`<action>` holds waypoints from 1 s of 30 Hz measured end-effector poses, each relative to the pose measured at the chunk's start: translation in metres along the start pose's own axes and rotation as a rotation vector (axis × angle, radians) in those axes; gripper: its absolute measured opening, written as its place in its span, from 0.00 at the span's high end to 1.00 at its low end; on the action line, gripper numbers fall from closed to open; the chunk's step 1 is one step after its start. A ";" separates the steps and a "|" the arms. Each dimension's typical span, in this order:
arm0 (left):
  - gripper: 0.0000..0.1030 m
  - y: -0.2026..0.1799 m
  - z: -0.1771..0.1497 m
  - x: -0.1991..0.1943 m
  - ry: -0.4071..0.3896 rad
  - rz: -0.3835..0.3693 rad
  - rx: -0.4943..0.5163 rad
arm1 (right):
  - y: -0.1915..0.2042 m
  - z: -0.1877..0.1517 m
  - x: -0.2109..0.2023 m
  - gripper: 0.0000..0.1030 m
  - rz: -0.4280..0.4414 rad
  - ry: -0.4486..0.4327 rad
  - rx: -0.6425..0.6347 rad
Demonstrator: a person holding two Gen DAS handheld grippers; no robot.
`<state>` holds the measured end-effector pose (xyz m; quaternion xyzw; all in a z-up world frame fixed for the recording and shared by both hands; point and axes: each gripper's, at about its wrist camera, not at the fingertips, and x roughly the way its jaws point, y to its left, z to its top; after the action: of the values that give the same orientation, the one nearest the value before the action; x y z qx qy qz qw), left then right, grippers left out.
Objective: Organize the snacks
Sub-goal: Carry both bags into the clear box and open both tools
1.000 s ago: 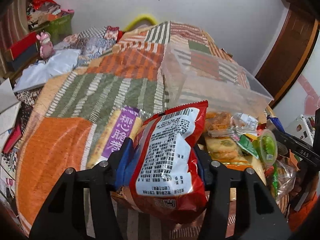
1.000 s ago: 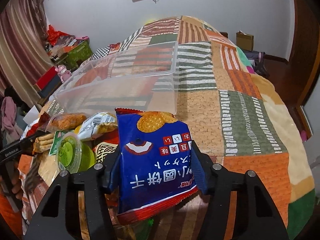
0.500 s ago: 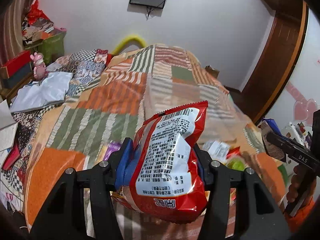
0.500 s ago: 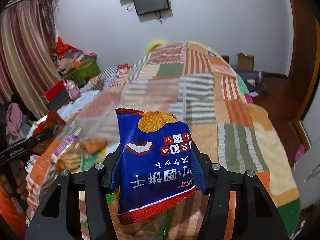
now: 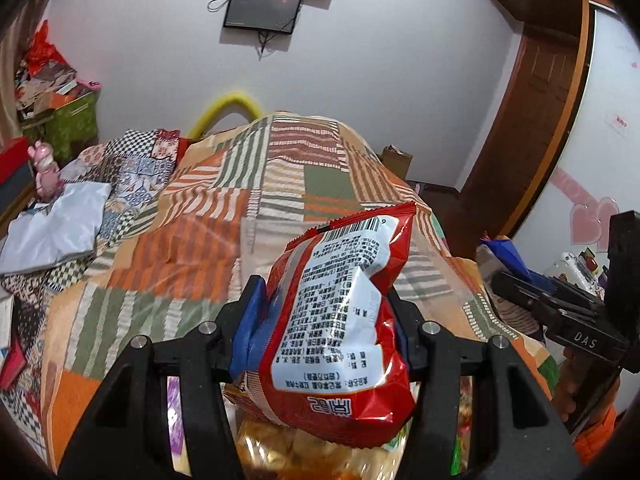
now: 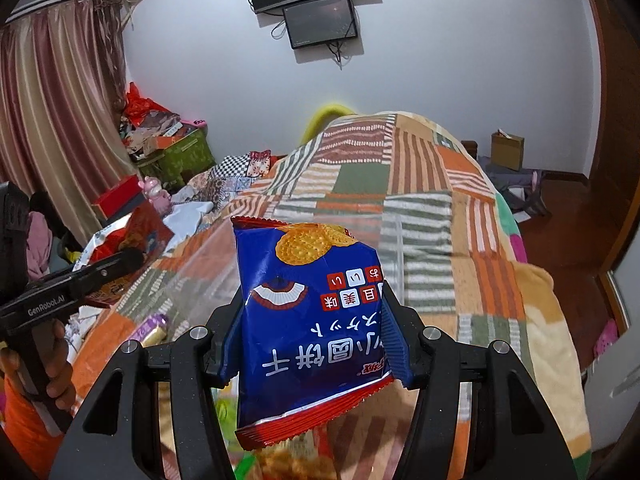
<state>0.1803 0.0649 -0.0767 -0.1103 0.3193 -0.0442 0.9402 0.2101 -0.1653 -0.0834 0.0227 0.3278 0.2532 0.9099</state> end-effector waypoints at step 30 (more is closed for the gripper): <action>0.47 -0.006 0.014 0.130 0.252 -0.018 0.056 | -0.002 0.013 0.101 0.47 -0.025 0.191 -0.069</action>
<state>0.2920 0.0414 -0.1412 -0.0802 0.4326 -0.0749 0.8949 0.2852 -0.1176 -0.1327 -0.0370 0.4043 0.2541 0.8778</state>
